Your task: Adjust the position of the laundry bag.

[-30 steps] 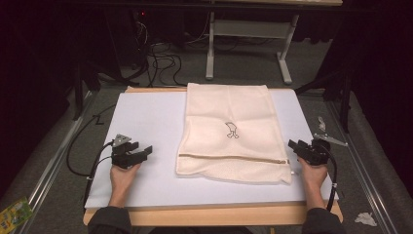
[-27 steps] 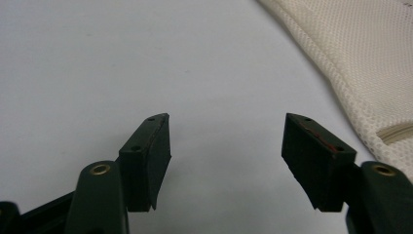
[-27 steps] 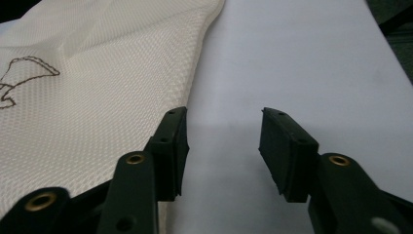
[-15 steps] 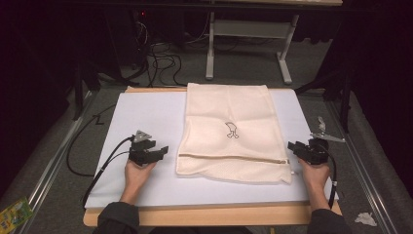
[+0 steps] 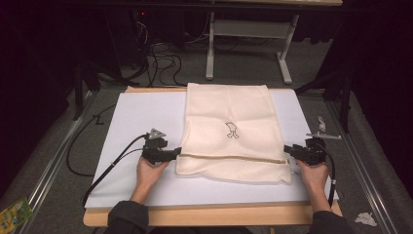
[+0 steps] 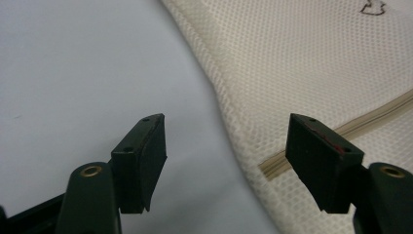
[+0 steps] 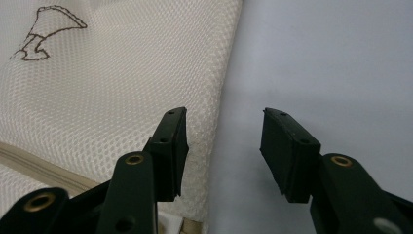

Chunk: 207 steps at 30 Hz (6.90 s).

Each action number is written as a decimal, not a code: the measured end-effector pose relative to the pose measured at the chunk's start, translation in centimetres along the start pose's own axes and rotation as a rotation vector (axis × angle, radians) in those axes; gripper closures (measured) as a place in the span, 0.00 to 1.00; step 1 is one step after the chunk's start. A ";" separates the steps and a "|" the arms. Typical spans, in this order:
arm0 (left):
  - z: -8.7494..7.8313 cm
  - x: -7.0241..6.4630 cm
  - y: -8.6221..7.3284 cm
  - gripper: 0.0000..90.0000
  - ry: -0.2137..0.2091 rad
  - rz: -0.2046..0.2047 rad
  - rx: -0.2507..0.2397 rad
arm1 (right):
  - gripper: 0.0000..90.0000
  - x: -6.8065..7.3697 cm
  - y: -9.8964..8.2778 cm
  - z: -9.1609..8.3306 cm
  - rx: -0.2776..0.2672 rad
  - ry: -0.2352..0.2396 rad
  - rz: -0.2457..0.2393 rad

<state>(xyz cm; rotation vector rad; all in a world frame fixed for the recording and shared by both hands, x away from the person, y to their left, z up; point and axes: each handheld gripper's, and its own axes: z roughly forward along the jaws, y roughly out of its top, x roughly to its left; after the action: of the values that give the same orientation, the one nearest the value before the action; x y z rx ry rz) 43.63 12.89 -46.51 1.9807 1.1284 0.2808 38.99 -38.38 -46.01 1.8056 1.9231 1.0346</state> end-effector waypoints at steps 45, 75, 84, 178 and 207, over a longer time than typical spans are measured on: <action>0.8 -0.8 1.2 0.98 0.059 0.084 0.045 | 0.96 3.3 1.1 2.3 0.108 0.065 -0.113; -3.9 3.5 -2.5 0.95 0.195 0.001 0.083 | 0.95 10.0 0.7 4.5 0.130 0.199 -0.213; -3.8 3.2 -2.5 0.84 0.205 0.010 0.087 | 0.89 10.0 0.4 4.6 0.121 0.178 -0.234; 8.9 -23.1 5.4 0.64 -0.199 0.203 0.247 | 0.65 5.6 -1.4 3.2 -0.171 -0.096 -0.160; 11.3 -23.4 5.4 0.77 -0.178 0.158 0.264 | 0.64 5.7 -1.4 3.3 -0.168 -0.107 -0.170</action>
<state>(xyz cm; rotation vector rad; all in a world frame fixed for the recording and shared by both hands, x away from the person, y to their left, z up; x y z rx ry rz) 39.62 -13.32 -45.21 2.2829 0.9350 0.0353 39.18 -31.93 -47.83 1.5453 1.8315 0.9894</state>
